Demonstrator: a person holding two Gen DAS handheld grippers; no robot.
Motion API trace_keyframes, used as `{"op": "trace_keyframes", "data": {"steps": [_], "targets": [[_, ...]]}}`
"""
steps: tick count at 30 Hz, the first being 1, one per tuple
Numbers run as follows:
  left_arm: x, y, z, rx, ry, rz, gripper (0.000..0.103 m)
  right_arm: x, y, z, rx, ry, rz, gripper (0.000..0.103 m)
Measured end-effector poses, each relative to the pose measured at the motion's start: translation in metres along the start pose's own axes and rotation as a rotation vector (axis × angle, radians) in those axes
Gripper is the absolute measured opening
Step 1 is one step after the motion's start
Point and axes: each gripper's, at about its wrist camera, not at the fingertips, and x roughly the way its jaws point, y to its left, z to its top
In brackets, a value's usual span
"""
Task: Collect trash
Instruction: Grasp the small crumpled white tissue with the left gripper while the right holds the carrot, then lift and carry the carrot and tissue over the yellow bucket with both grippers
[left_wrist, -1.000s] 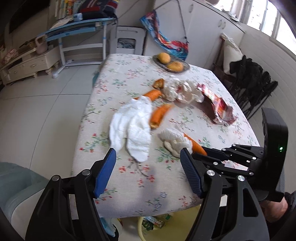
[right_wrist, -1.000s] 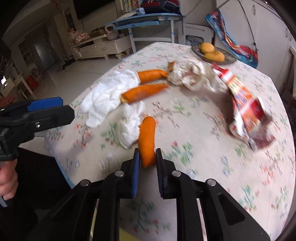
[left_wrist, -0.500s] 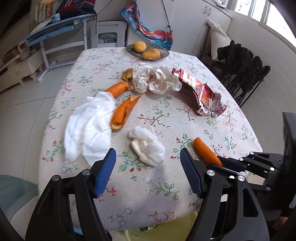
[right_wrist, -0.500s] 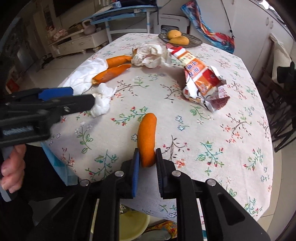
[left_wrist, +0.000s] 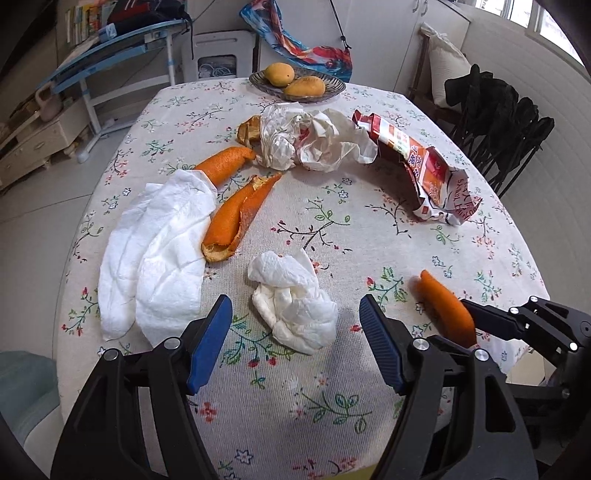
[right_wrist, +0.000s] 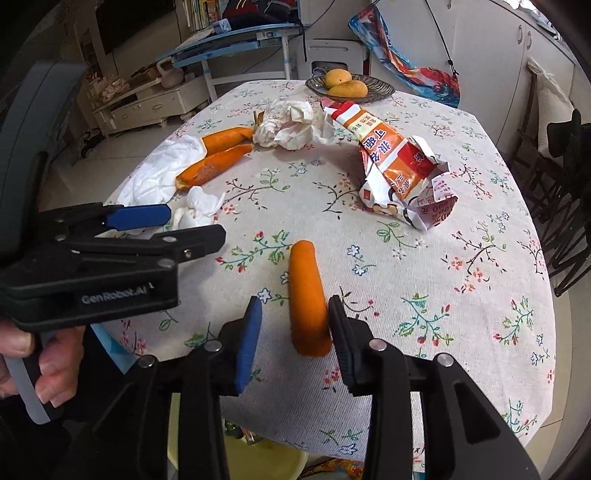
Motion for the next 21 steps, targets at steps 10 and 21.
{"op": "trace_keyframes", "data": {"steps": [10, 21], "targets": [[-0.0048, 0.0018, -0.0006, 0.009, -0.028, -0.013, 0.024, 0.0007, 0.0001, -0.0001, -0.007, -0.015, -0.025, 0.036], [-0.0078, -0.0006, -0.0032, 0.030, -0.029, 0.000, 0.026, -0.0015, -0.0072, -0.0019, 0.019, -0.027, -0.043, 0.032]]}}
